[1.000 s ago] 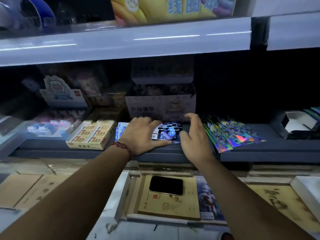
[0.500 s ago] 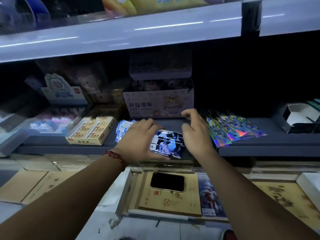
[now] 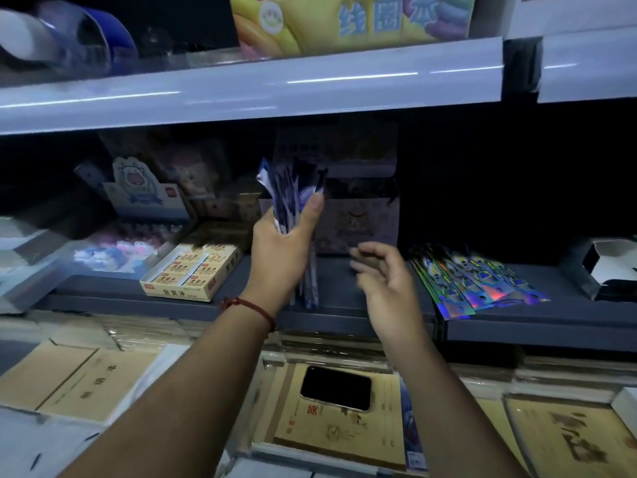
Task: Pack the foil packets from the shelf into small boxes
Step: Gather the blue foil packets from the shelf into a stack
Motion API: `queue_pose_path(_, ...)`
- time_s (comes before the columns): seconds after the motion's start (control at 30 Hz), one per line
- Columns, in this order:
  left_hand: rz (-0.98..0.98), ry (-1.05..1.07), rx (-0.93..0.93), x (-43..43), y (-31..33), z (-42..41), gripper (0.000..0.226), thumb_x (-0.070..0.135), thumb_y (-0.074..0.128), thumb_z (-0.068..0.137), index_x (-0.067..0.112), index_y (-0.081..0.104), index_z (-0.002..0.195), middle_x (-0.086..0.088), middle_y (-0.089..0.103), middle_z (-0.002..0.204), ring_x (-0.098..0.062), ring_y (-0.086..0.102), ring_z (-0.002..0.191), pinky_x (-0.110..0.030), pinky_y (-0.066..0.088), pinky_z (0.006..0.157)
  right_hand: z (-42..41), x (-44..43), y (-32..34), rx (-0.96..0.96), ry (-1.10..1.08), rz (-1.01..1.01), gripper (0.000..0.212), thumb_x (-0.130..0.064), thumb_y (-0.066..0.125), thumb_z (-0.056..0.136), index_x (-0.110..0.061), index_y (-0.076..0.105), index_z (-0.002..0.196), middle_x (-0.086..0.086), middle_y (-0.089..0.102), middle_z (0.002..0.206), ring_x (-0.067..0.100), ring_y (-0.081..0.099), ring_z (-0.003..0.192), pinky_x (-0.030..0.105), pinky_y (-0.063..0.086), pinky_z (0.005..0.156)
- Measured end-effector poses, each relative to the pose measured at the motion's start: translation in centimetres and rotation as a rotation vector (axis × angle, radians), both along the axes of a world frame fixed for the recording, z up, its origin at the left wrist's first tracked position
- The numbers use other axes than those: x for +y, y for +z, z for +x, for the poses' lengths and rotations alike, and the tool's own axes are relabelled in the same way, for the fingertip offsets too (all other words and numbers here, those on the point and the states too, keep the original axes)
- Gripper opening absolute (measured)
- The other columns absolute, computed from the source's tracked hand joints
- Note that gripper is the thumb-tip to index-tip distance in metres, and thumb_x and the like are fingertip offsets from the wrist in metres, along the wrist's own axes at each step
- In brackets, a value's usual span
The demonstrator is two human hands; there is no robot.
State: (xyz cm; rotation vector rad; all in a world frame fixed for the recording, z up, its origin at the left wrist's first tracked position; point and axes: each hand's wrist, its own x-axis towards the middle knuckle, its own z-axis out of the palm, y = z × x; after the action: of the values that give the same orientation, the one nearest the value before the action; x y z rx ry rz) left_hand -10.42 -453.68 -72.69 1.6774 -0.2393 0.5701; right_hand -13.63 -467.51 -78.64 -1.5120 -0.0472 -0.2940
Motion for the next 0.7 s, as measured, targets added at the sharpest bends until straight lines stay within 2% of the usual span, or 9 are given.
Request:
queue_pose_path(0.07,-0.171,-0.058,0.017,-0.9,-0.1,-0.2,0.032,0.056,0.069,0.082,0.024,0.07,0.084,0.006,0.076,0.083,-0.012,0.073,0.086,-0.033,0.058,0.085,0.2,1.6,0.2,-0.014,0.069,0.003,0.043,0.006,0.052,0.096,-0.02,0.052,0.13,0.004,0.06,0.136,0.013,0.06,0.126,0.015,0.051,0.09)
queue_pose_path(0.13,-0.274,-0.116,0.019,-1.2,-0.5,-0.1,0.034,0.051,0.072,0.079,0.024,0.073,0.099,0.006,0.079,0.098,-0.014,0.074,0.101,-0.039,0.057,0.097,0.0,3.7,0.1,-0.053,0.139,-0.052,0.05,-0.013,0.053,0.099,-0.027,0.043,0.146,-0.01,0.057,0.141,0.0,0.056,0.127,0.013,0.047,0.096)
queue_pose_path(0.23,-0.284,-0.222,0.041,-0.8,-2.3,0.5,0.044,0.042,0.086,0.077,0.018,0.07,0.109,0.003,0.078,0.105,-0.016,0.073,0.104,-0.034,0.058,0.094,-0.4,5.8,-0.6,-0.08,0.121,-0.179,0.057,-0.024,0.039,0.109,-0.047,0.021,0.157,-0.031,0.042,0.146,-0.02,0.043,0.128,0.005,0.036,0.103)
queue_pose_path(0.33,-0.281,-0.303,0.113,0.7,-4.9,1.2,0.051,0.024,0.089,0.069,0.011,0.066,0.112,0.0,0.076,0.104,-0.017,0.073,0.102,-0.029,0.058,0.086,-0.2,6.6,-1.3,-0.092,0.064,-0.326,0.051,-0.027,0.029,0.111,-0.038,0.02,0.16,-0.017,0.04,0.152,-0.008,0.04,0.134,0.013,0.034,0.114)
queue_pose_path(0.4,-0.333,-0.297,0.159,1.2,-6.1,1.6,0.033,0.018,0.086,0.076,0.008,0.067,0.102,-0.006,0.073,0.096,-0.021,0.072,0.093,-0.034,0.056,0.082,0.4,6.8,-1.6,-0.125,0.072,-0.439,0.051,-0.025,0.028,0.111,-0.033,0.019,0.161,-0.013,0.037,0.154,-0.005,0.037,0.136,0.012,0.032,0.113)
queue_pose_path(0.47,-0.436,-0.27,0.199,1.6,-6.5,1.9,0.022,0.017,0.083,0.079,0.009,0.069,0.094,-0.015,0.07,0.093,-0.027,0.07,0.09,-0.04,0.055,0.081,1.0,6.5,-1.5,-0.1,0.118,-0.488,0.053,-0.026,0.035,0.109,-0.034,0.021,0.161,-0.011,0.035,0.158,0.001,0.038,0.141,0.019,0.035,0.115)
queue_pose_path(0.53,-0.458,-0.223,0.184,1.8,-6.5,2.2,0.029,0.024,0.085,0.074,0.01,0.07,0.094,-0.018,0.071,0.094,-0.034,0.072,0.092,-0.044,0.058,0.081,1.4,5.8,-0.8,-0.03,0.199,-0.451,0.063,-0.027,0.047,0.101,-0.04,0.023,0.158,-0.012,0.039,0.156,0.002,0.046,0.135,0.023,0.041,0.109)
queue_pose_path(0.6,-0.399,-0.174,0.143,1.8,-6.3,2.3,0.028,0.019,0.088,0.074,0.011,0.071,0.095,-0.015,0.073,0.091,-0.035,0.073,0.091,-0.046,0.061,0.081,1.8,4.7,-0.1,0.018,0.239,-0.268,0.074,-0.024,0.058,0.089,-0.041,0.027,0.154,-0.013,0.045,0.149,-0.005,0.051,0.125,0.025,0.046,0.104)
queue_pose_path(0.7,-0.283,-0.217,0.116,1.7,-5.9,2.2,0.027,0.003,0.082,0.08,0.003,0.071,0.105,-0.006,0.077,0.089,-0.023,0.075,0.085,-0.032,0.06,0.071,2.0,3.1,1.1,-0.019,0.26,-0.053,0.075,-0.027,0.06,0.081,-0.04,0.029,0.149,-0.023,0.044,0.139,-0.016,0.047,0.12,0.03,0.046,0.105)
